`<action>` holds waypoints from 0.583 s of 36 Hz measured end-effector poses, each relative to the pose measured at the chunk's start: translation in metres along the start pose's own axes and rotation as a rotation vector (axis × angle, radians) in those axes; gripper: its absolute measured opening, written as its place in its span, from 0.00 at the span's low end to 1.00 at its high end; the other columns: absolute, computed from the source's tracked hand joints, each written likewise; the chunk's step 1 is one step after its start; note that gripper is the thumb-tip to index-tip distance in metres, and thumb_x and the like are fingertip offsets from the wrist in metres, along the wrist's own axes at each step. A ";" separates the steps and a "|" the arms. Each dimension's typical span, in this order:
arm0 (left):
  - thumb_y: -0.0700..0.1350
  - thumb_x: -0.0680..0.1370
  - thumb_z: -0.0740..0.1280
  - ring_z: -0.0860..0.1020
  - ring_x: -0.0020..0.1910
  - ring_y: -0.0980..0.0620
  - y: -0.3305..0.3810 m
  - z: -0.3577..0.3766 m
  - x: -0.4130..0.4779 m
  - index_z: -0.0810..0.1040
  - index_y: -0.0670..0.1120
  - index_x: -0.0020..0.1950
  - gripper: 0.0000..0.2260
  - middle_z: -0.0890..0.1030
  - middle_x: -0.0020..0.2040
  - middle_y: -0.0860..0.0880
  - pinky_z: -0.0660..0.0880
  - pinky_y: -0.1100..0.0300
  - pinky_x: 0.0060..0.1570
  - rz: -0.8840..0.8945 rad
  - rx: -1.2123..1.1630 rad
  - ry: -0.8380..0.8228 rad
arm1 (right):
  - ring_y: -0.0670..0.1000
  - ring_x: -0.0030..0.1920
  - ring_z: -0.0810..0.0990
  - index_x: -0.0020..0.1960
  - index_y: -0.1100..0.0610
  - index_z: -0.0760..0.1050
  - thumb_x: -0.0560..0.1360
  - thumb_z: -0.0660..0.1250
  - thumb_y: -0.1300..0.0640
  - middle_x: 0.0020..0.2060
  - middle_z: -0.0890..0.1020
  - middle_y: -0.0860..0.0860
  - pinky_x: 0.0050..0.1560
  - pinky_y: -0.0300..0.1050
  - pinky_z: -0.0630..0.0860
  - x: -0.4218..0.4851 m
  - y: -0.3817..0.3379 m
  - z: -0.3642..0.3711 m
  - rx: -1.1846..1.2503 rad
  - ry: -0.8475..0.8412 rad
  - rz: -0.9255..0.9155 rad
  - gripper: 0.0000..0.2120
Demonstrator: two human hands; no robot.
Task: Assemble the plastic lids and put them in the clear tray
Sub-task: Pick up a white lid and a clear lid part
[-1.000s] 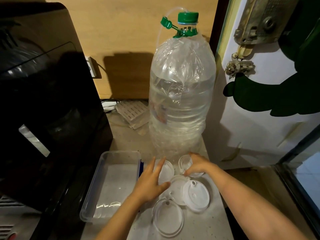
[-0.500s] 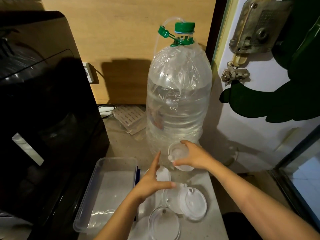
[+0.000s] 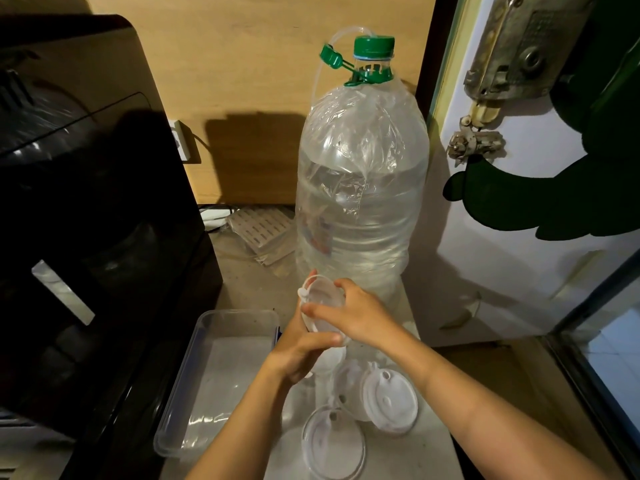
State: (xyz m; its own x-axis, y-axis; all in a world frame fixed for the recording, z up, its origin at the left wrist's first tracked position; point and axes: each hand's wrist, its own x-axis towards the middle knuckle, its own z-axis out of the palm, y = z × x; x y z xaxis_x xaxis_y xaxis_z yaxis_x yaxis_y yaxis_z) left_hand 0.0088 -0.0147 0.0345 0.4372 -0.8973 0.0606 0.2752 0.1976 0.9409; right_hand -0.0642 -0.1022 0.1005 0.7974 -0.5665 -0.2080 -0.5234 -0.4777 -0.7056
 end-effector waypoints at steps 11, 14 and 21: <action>0.47 0.55 0.81 0.80 0.49 0.46 0.008 -0.016 -0.007 0.62 0.37 0.65 0.46 0.76 0.51 0.39 0.80 0.55 0.46 -0.045 -0.161 -0.011 | 0.57 0.53 0.78 0.65 0.57 0.66 0.68 0.62 0.32 0.59 0.77 0.58 0.54 0.50 0.76 0.005 -0.011 0.008 -0.023 -0.128 0.040 0.36; 0.49 0.52 0.82 0.81 0.46 0.47 0.010 -0.025 -0.013 0.68 0.41 0.59 0.41 0.81 0.47 0.43 0.81 0.53 0.43 -0.057 -0.210 0.024 | 0.58 0.59 0.76 0.71 0.55 0.61 0.71 0.59 0.34 0.66 0.73 0.57 0.55 0.51 0.76 0.011 -0.009 0.004 0.070 -0.156 0.037 0.36; 0.52 0.45 0.83 0.82 0.46 0.46 0.015 -0.046 -0.030 0.72 0.44 0.55 0.42 0.84 0.45 0.46 0.81 0.53 0.37 -0.121 -0.303 0.073 | 0.56 0.66 0.70 0.73 0.51 0.56 0.73 0.66 0.46 0.69 0.68 0.56 0.63 0.46 0.68 0.040 0.025 0.002 0.157 -0.071 -0.013 0.33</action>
State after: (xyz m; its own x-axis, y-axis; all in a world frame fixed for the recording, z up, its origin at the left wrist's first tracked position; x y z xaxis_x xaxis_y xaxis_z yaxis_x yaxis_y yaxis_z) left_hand 0.0392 0.0328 0.0319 0.4430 -0.8930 -0.0800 0.5662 0.2094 0.7972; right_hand -0.0453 -0.1356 0.0731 0.8258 -0.5097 -0.2414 -0.4640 -0.3706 -0.8046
